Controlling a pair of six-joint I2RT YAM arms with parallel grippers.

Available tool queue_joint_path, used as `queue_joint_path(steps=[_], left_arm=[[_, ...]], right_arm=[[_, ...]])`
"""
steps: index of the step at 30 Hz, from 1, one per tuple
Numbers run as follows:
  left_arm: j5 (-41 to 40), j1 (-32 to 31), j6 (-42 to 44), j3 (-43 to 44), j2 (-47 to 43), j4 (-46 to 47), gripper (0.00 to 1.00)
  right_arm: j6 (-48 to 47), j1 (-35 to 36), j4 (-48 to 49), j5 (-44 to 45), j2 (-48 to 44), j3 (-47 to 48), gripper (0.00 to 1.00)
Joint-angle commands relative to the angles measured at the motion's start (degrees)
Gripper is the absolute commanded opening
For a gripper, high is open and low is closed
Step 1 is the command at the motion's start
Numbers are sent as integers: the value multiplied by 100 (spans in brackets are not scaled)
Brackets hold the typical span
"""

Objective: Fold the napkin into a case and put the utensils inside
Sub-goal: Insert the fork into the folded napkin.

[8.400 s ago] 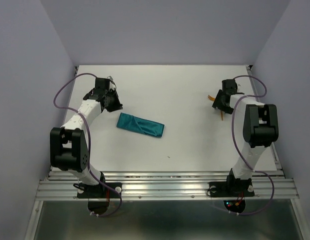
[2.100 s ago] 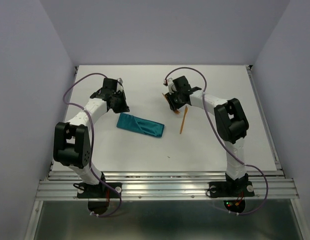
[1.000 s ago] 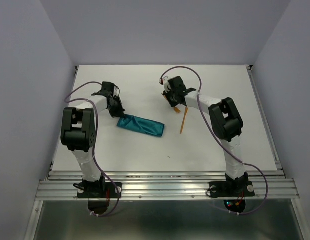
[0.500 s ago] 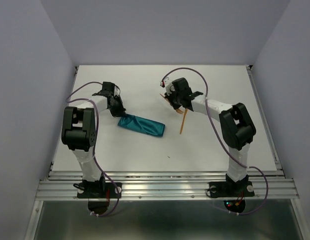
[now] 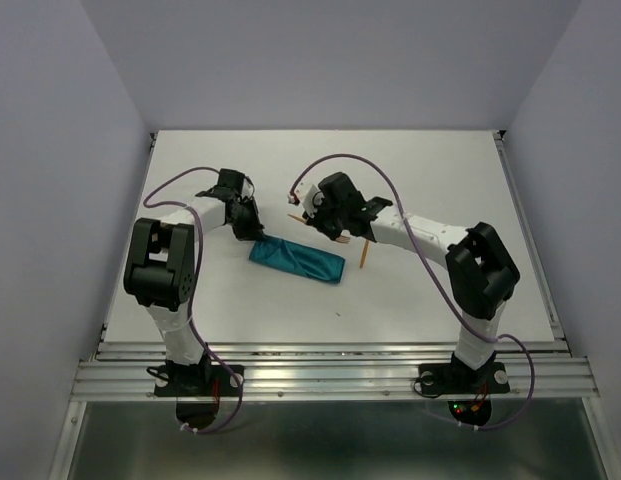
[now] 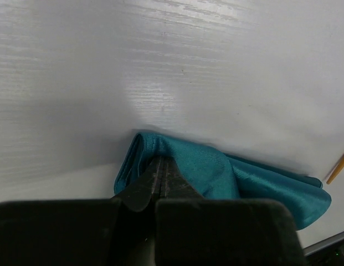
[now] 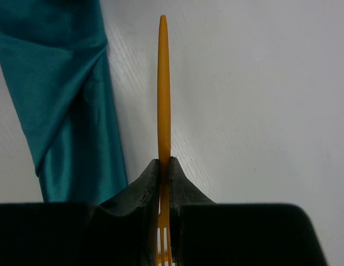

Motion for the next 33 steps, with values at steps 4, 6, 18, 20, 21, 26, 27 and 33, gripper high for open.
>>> queue_joint_path(steps=[4,6,18,20,21,26,27,33], left_arm=[[-163,302,39,126,-670,-321,2],[-164,469,118,143,-715,-356,2],[74,619,189,-138,-390,-269,2],[109,610,197,-129,-337,-269,2],[135,610,206,-129,-328,-269,2],[170,549,206,-129,-275,-260,2],[170,540,206,-129,-266,-260,2],[197,461,215,-173,-187,-225,2]], right_arm=[[-301,318,-514,270,-142,-190,4],[-345,433,-611,314,-169,-251,4],[-626,644,-884,455,-107,-366,4],[-661,697,-910,472,-90,-366,4],[-670,749,-919,499,-64,-348,4],[-714,802,-972,517,42,-234,4],[-732,802,-963,499,103,-182,3],[-785,855,-1077,543,402,117,3]])
